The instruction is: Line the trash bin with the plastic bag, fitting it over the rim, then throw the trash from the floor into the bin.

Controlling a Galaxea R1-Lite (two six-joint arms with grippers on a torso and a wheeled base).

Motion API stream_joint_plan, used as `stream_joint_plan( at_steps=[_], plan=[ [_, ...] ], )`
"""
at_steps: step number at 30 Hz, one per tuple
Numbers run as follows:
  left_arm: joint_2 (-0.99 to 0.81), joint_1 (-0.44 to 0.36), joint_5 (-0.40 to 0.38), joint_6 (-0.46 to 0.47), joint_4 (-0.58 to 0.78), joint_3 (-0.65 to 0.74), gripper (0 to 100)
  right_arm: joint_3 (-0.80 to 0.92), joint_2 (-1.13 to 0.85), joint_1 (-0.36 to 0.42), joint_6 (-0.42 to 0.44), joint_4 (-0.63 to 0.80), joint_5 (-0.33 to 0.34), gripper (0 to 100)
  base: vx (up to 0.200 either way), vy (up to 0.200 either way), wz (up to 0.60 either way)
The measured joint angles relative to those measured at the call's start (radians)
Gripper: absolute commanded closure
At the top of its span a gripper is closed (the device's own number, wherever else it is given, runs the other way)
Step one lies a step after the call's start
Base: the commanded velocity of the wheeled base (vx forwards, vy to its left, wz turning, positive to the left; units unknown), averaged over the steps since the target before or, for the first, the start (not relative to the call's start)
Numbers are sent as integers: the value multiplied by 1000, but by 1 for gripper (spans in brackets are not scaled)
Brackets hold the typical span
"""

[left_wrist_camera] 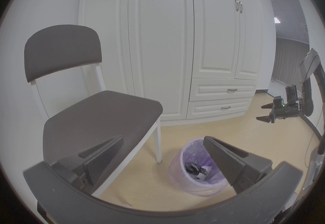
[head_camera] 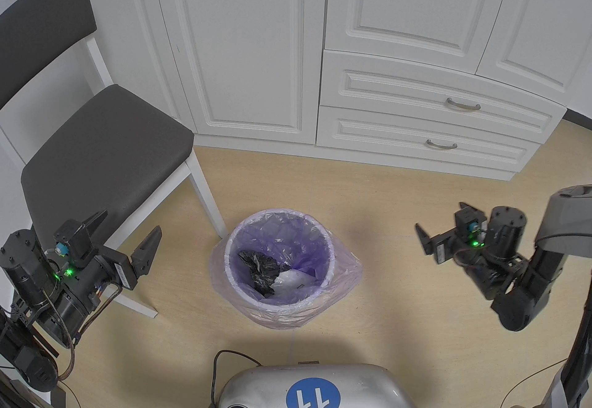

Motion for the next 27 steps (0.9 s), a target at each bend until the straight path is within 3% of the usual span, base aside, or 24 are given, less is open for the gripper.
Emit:
stream_joint_plan(
  at_steps=[7,14,18,27],
  plan=[
    [-63,11,25,-7,4,-30,0,77,-169,-179,-23,6,0,0,0,0,0],
    [-100,93,45,-1,64,-146,0,94,-257,-293,75,109,10,0,0,0,0],
    [-124,143,44,0,224,-249,0,59,-316,-324,137,297,14,0,0,0,0],
    [-245,210,32,-46,813,-496,0,-114,-492,-356,316,736,72,0,0,0,0]
  ],
)
